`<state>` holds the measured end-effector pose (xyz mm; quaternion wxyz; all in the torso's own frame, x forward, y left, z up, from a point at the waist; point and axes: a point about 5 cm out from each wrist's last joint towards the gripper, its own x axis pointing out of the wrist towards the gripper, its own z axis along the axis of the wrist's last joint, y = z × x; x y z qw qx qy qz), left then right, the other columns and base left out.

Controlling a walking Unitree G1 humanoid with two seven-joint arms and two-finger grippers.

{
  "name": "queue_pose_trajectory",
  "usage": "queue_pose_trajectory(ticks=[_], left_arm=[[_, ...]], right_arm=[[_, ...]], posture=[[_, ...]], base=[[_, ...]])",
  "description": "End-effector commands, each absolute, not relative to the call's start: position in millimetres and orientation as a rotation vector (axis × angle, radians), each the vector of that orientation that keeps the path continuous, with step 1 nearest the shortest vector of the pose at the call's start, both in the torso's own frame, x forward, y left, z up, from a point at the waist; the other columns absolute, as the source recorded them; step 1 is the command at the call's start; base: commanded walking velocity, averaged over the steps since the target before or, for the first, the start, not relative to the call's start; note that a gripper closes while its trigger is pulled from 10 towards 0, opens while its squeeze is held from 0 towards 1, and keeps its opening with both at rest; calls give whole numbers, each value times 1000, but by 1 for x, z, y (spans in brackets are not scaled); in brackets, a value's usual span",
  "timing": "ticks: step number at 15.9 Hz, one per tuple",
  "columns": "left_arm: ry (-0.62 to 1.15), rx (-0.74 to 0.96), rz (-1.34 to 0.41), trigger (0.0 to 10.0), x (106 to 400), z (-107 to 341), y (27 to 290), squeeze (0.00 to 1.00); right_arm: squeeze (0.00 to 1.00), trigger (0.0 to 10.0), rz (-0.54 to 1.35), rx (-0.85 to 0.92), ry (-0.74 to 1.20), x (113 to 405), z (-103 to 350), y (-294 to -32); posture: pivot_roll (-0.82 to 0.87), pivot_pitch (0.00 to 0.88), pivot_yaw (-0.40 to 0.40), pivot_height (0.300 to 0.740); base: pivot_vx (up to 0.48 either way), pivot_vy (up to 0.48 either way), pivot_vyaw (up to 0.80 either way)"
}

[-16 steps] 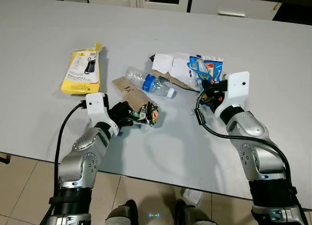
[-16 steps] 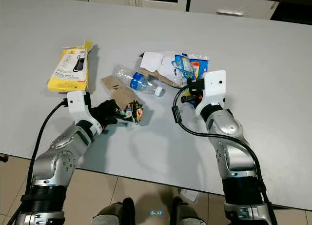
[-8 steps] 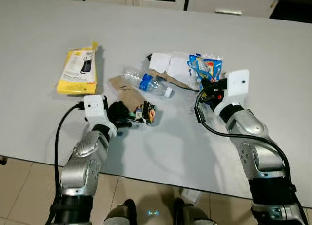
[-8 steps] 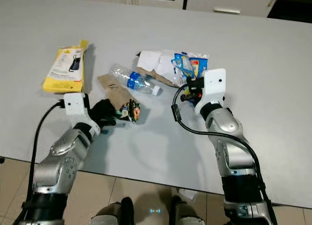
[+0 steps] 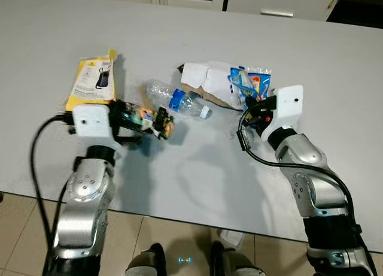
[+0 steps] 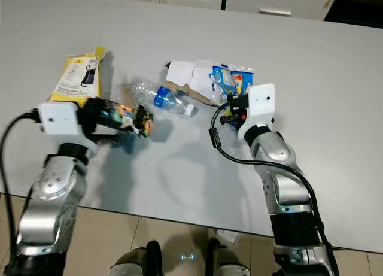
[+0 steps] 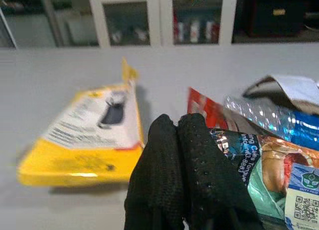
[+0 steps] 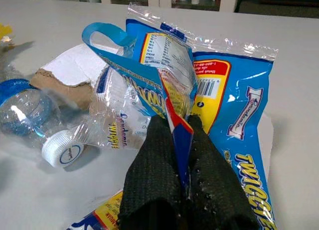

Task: Picking trash to rubbish bin

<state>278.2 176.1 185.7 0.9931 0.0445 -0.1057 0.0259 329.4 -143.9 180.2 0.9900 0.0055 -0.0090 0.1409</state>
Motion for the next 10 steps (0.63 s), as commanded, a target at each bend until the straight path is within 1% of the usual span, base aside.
queue_pose_trajectory(ticks=[1, 5, 9, 10], left_arm=[[-254, 135, 100, 0, 270, 194, 180, 0], [-327, 212, 145, 0, 257, 210, 184, 0], [-317, 229, 148, 0, 250, 209, 184, 0], [-277, 239, 172, 980, 245, 200, 186, 0]], right_arm=[[0, 10000, 285, 9, -28, 331, 182, -143], [0, 10000, 293, 14, -27, 332, 181, -140], [0, 10000, 300, 14, -29, 334, 182, -139], [0, 10000, 299, 14, -29, 334, 182, -140]], posture=[[-68, 207, -5, 740], [-54, 206, -13, 740], [-49, 205, -17, 740], [-50, 205, -17, 740]], base=[[0, 0, 0], [0, 0, 0], [0, 0, 0], [0, 0, 0]])
